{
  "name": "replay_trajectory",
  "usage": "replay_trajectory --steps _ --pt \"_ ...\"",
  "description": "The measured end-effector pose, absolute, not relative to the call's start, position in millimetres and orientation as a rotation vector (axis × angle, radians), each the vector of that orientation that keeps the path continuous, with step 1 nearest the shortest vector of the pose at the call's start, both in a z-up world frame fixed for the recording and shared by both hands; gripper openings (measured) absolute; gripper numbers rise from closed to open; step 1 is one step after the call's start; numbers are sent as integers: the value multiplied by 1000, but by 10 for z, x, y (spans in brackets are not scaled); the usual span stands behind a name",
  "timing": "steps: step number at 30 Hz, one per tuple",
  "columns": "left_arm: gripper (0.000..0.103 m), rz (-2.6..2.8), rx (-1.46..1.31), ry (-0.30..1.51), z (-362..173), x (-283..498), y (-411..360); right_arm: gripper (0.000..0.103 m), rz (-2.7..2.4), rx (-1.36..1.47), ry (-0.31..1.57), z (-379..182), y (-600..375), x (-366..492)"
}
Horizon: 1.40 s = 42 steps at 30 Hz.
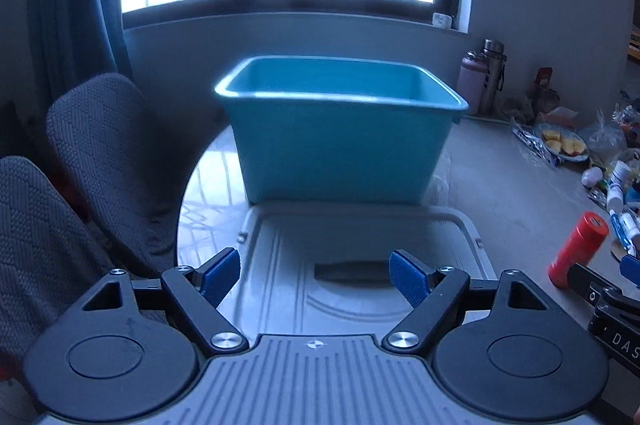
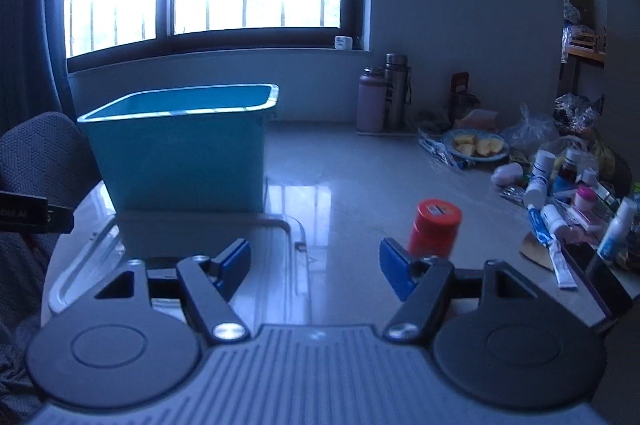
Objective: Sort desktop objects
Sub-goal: 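Withdraw both open tools from the teal bin, then reach the right tool to the small red bottle and grasp it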
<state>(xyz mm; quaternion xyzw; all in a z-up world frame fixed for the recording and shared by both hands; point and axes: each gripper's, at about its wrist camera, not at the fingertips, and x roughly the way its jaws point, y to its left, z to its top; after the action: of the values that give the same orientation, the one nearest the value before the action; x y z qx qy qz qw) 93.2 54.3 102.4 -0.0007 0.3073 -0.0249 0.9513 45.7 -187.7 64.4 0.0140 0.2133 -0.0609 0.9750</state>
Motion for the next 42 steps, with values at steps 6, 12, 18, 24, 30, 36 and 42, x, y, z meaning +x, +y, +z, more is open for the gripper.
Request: replay_trajectory --steps 6,12,18,24,30,36,42 --pt "84 -91 22 678 523 720 363 71 -185 59 467 281 -2116 244" --pt "84 -135 47 688 264 795 183 71 -242 75 481 64 -2319 277" --pt "84 -156 52 695 186 946 116 72 -275 91 477 11 -2503 460" --pt "84 -157 58 685 240 1141 12 75 -291 90 470 -35 -2637 700" --pt "84 -158 74 683 284 1325 -71 75 -307 100 478 -100 -2757 961" --pt "84 -159 78 691 324 1570 -200 75 -317 111 489 -171 -2832 1217" --pt "84 -156 77 701 331 1759 -250 75 -328 116 506 -255 -2898 1542"
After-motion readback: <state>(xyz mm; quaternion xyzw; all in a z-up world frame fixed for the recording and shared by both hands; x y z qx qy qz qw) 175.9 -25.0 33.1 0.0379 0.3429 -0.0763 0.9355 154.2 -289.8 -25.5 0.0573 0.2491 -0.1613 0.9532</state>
